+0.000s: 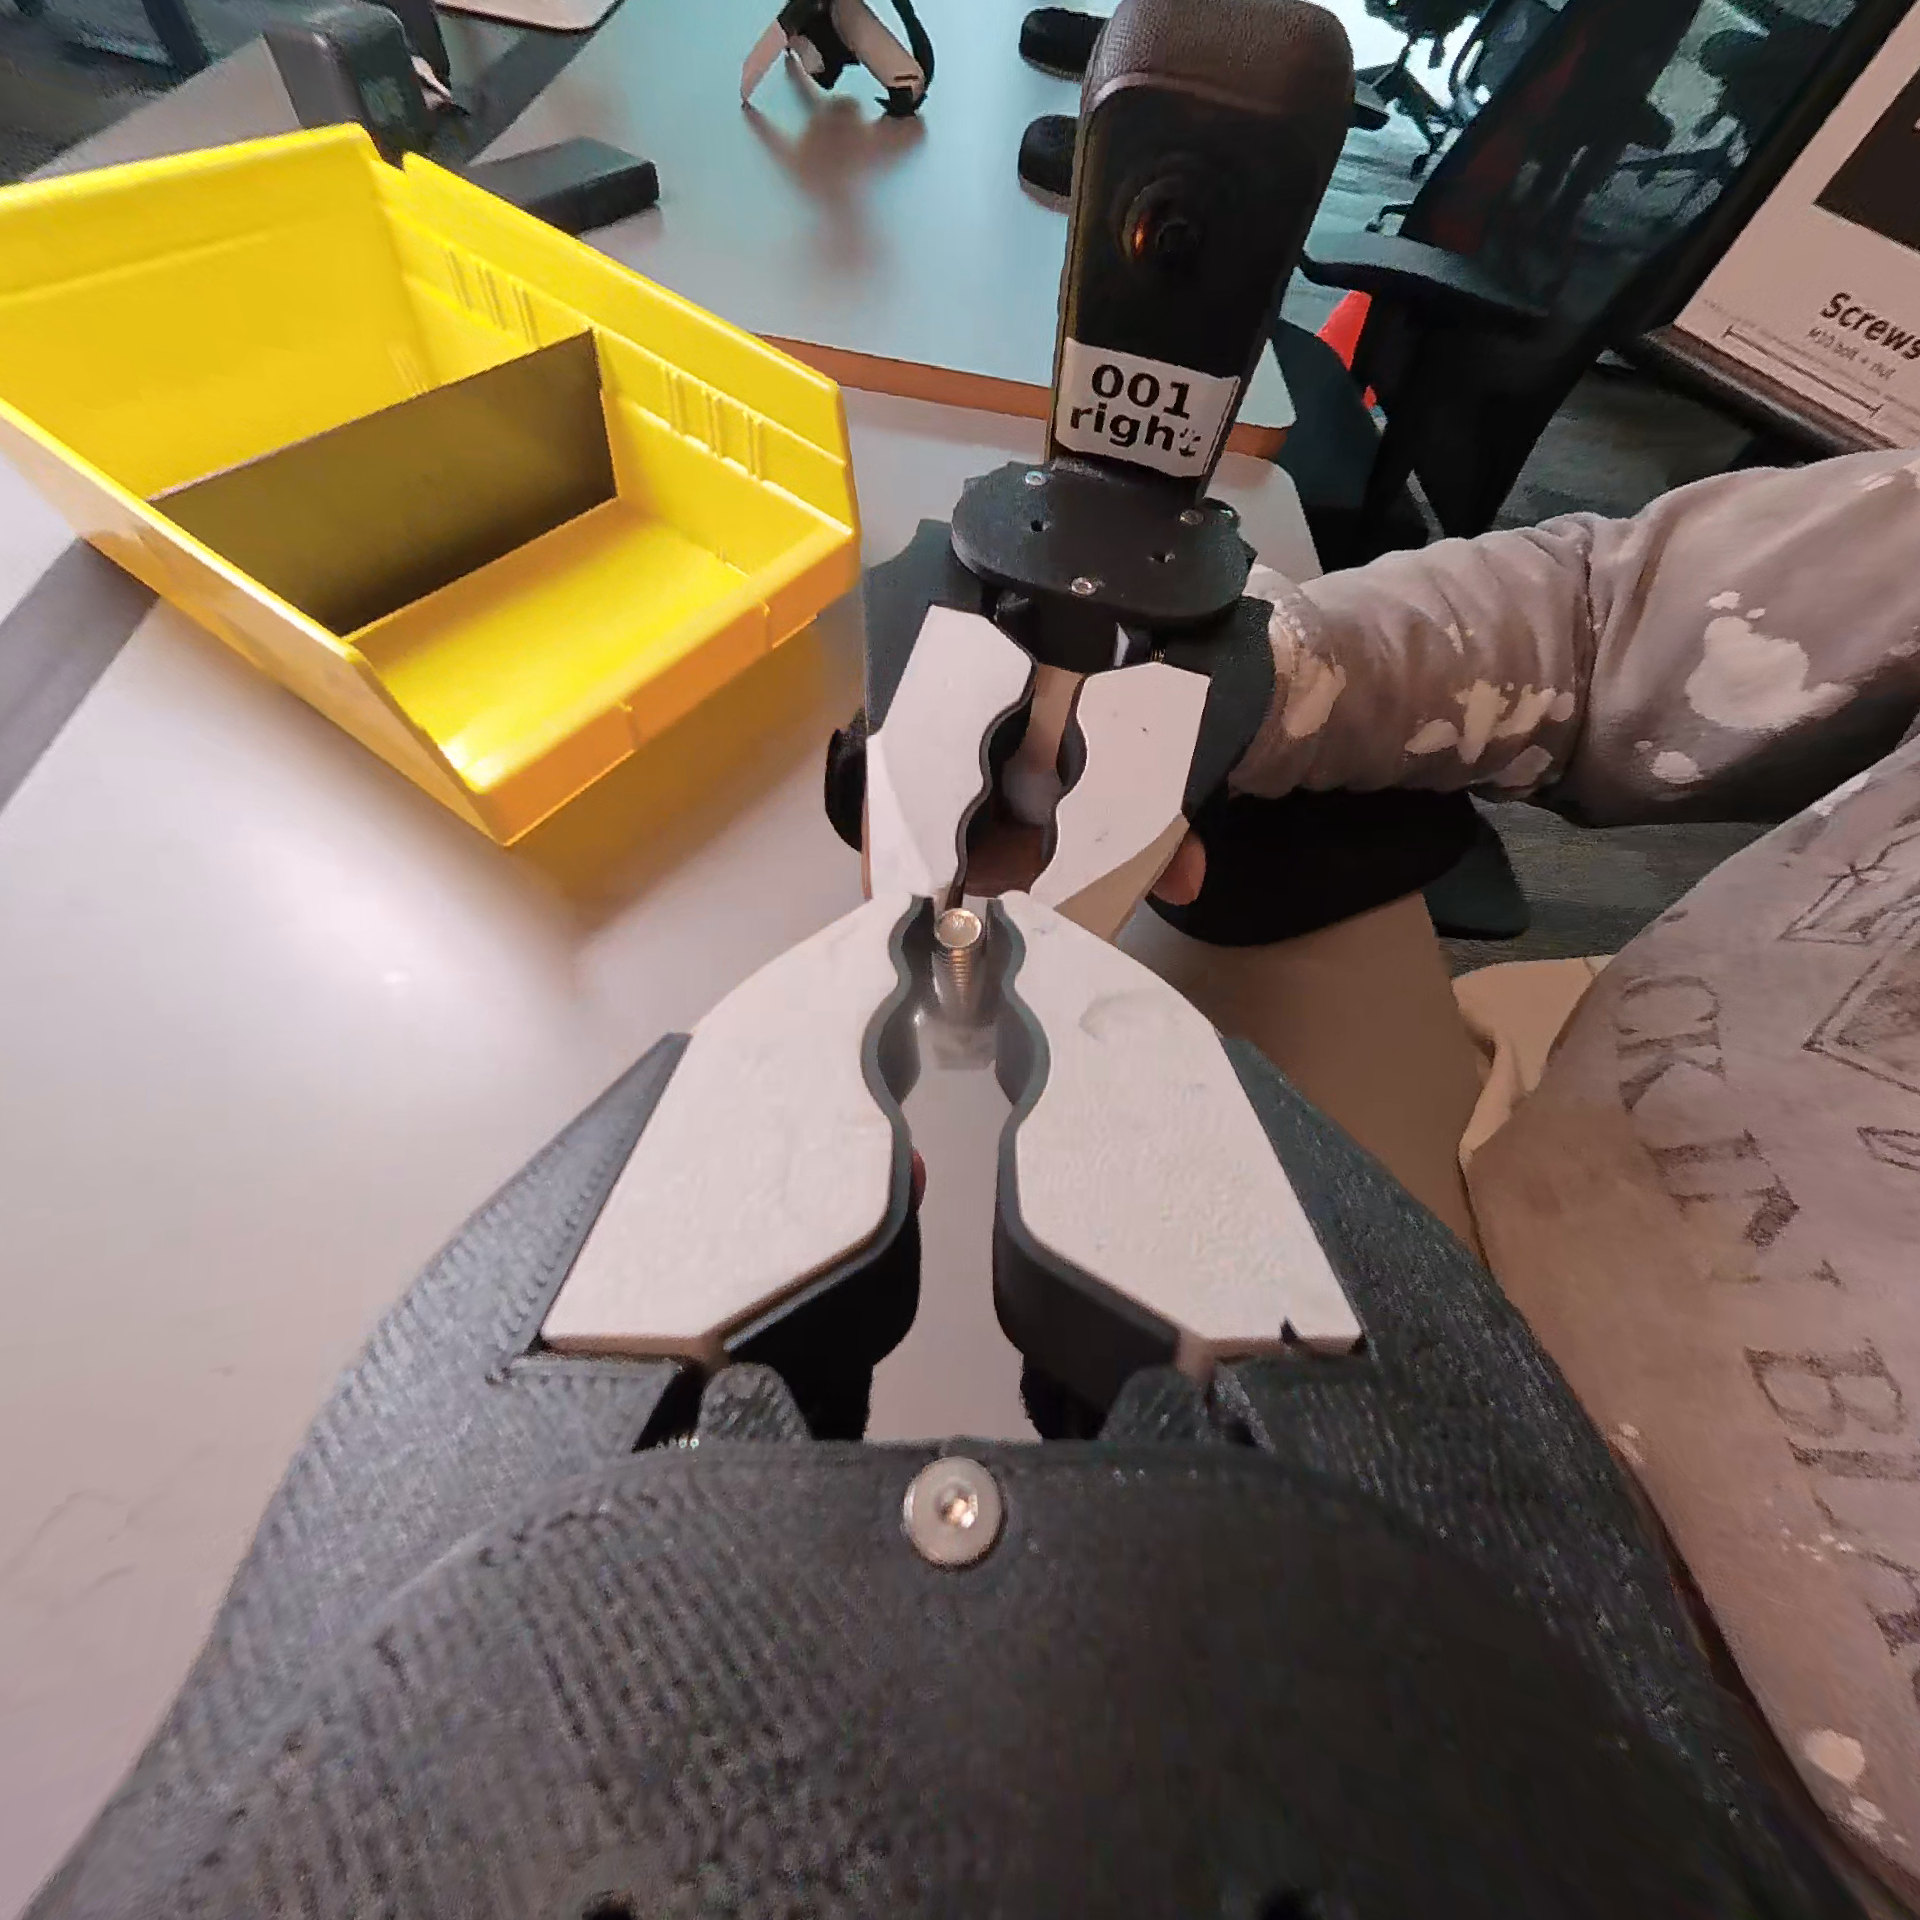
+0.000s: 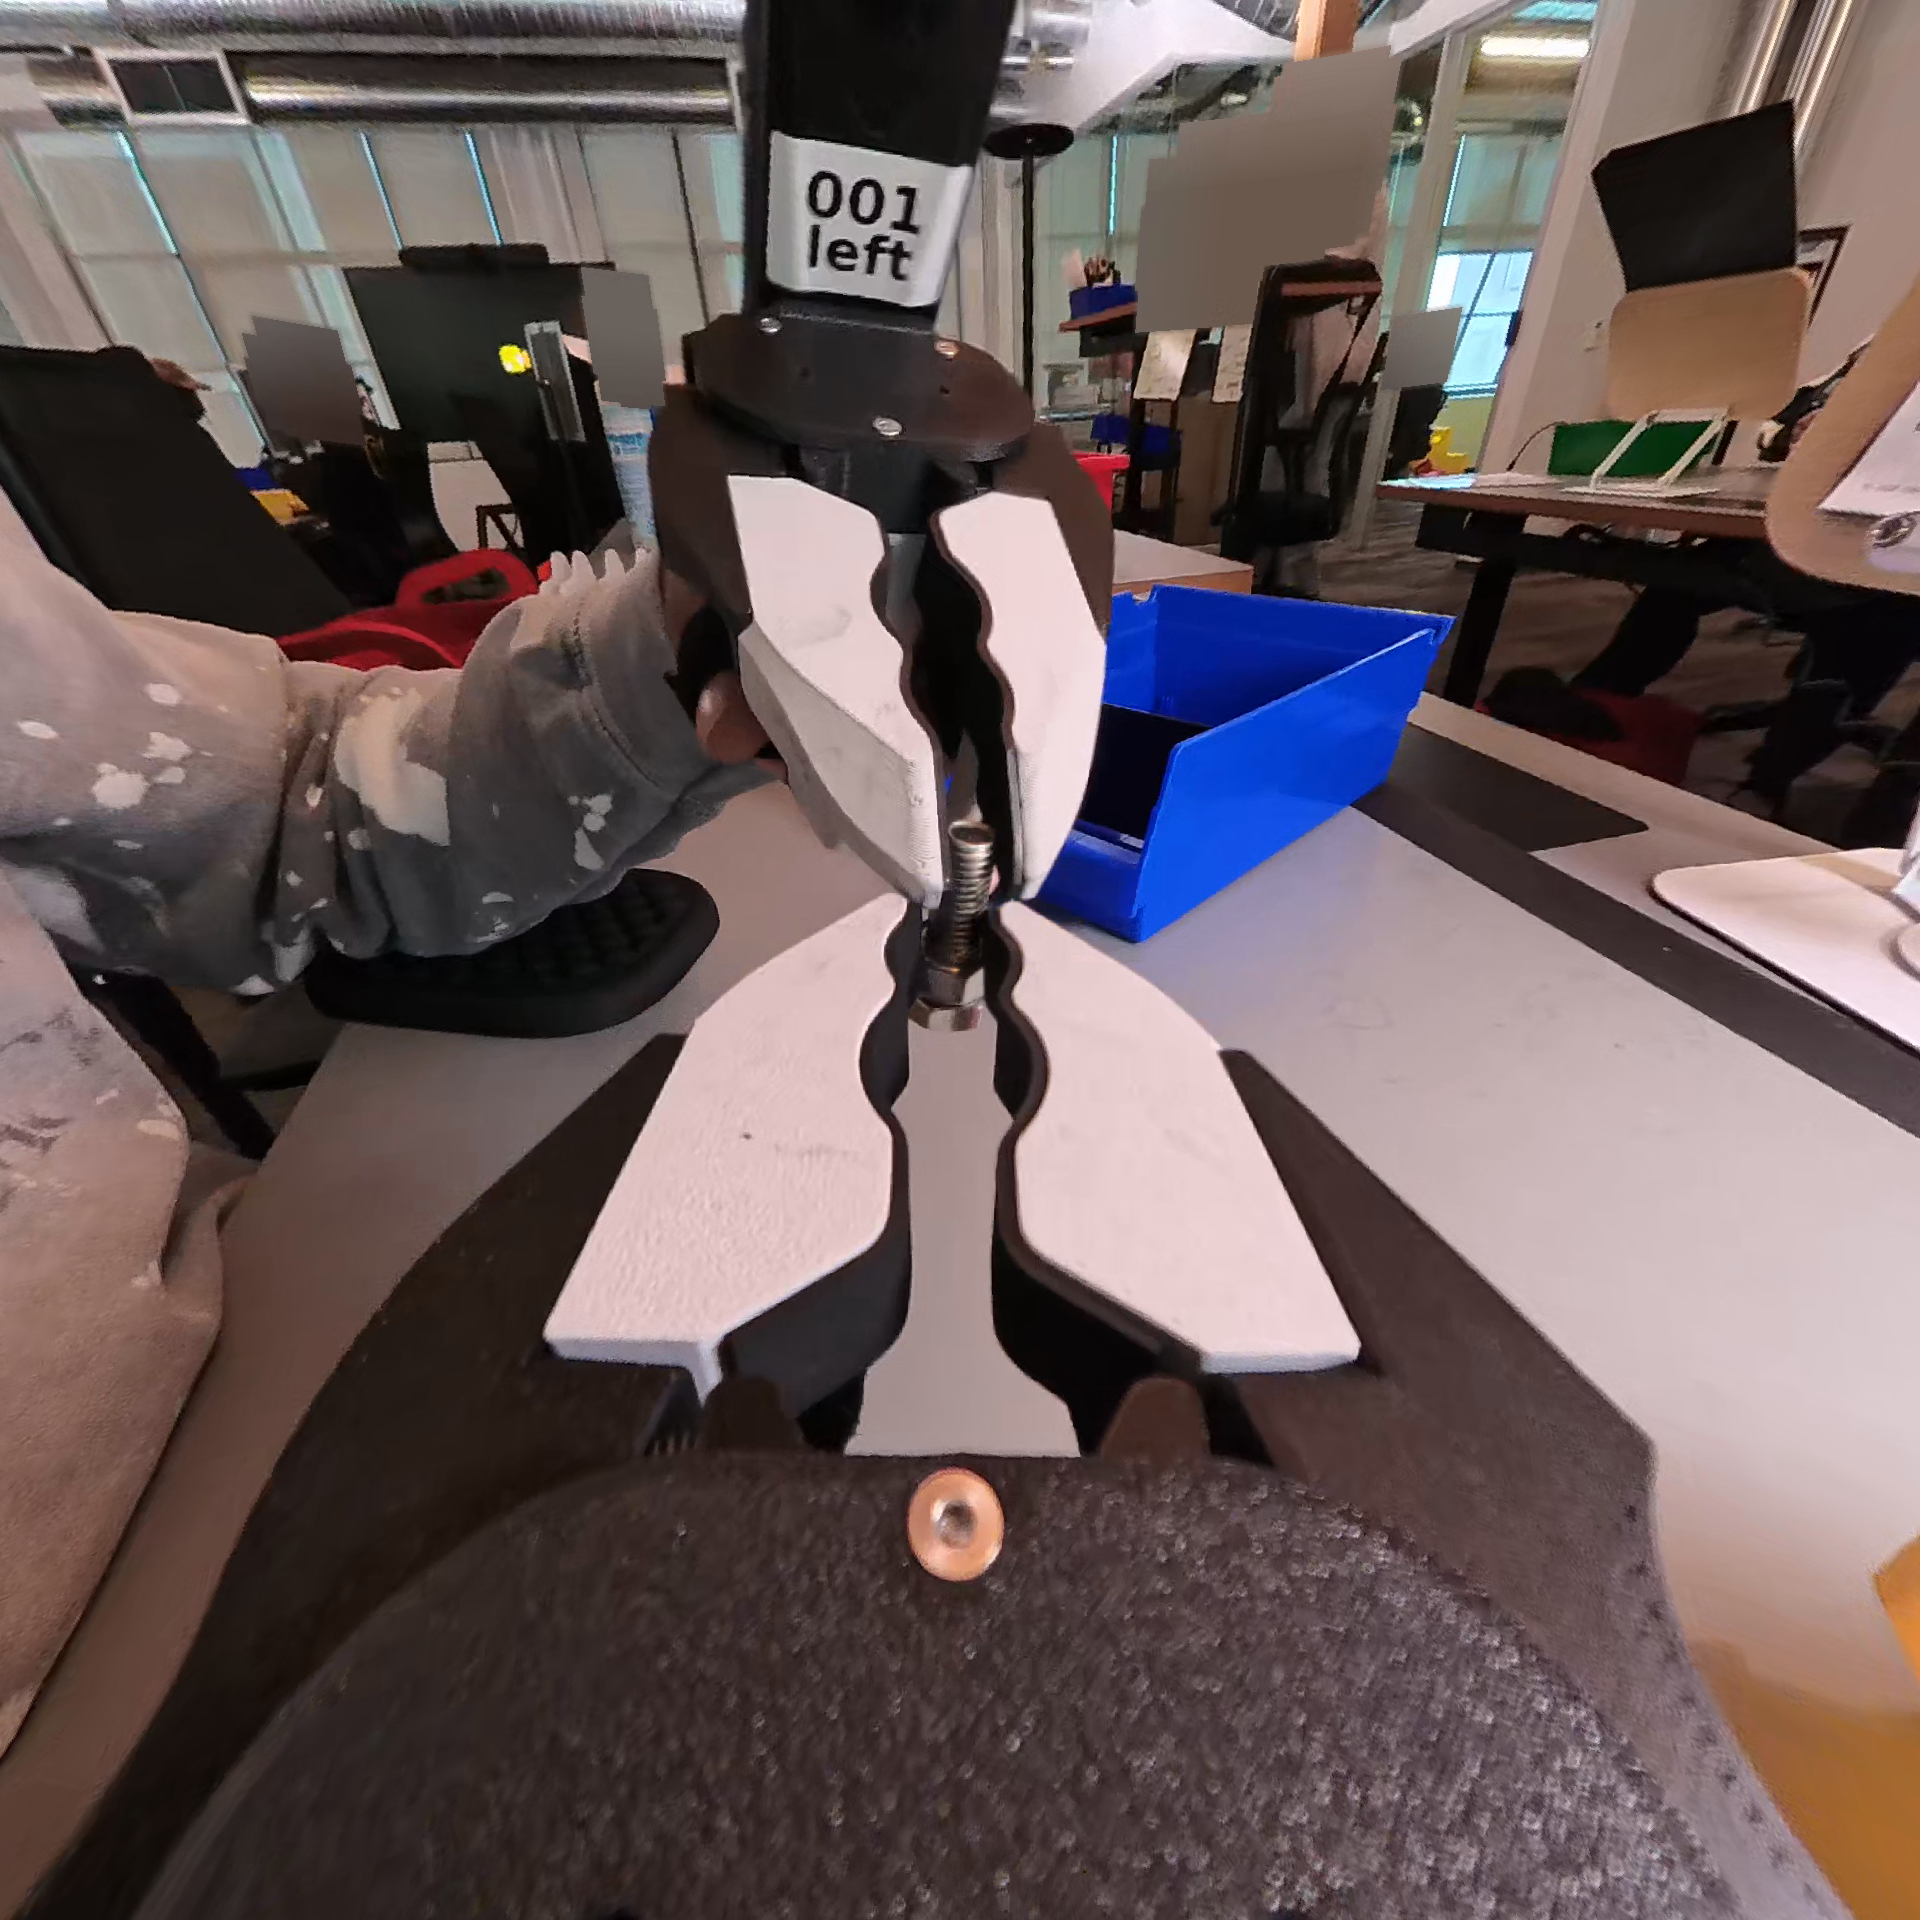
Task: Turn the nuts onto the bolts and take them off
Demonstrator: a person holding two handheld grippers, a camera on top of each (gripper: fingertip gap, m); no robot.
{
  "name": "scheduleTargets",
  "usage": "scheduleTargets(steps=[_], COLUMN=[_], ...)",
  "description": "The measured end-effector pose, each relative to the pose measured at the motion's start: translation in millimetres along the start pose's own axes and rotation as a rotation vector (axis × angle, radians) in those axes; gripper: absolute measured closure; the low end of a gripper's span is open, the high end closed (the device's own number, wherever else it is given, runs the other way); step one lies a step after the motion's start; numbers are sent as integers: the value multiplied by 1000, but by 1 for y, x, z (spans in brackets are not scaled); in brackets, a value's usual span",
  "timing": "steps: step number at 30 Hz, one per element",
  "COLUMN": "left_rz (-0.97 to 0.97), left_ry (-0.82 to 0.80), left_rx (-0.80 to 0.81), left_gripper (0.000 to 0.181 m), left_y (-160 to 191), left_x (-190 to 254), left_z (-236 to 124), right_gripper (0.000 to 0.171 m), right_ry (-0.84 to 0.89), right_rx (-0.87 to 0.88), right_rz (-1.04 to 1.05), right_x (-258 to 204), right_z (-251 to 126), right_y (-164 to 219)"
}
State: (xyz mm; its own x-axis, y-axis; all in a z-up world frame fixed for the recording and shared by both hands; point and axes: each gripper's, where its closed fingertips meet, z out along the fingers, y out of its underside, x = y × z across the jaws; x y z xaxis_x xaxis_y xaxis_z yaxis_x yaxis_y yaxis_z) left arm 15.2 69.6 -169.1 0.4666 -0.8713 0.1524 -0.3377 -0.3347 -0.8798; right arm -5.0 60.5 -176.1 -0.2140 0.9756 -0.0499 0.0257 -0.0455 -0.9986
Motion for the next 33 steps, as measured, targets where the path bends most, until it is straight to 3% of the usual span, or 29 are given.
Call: scheduleTargets(steps=[4,6,10,18,24,33], left_rz=[-41,-44,-54,-88,-121,-169], left_ry=[68,79,88,216,335,373], left_rx=[54,144,199,282,350,433], left_gripper=[170,156,153,153,158,163], left_y=[-2,-13,-12,-6,-13,-22], left_x=[3,3,-5,12,31,35], left_z=[-4,-14,-29,7,10,12], right_gripper=[162,162,162,162,162,162], right_ry=[-35,-45,-34,-60,-165,-208], right_rx=[41,72,185,296,318,335], right_rz=[39,61,97,95,131,138], right_x=[-2,0,7,4,-9,-14], right_z=[0,-2,-15,-25,-29,-35], right_y=[-1,-4,-22,-40,-45,-51])
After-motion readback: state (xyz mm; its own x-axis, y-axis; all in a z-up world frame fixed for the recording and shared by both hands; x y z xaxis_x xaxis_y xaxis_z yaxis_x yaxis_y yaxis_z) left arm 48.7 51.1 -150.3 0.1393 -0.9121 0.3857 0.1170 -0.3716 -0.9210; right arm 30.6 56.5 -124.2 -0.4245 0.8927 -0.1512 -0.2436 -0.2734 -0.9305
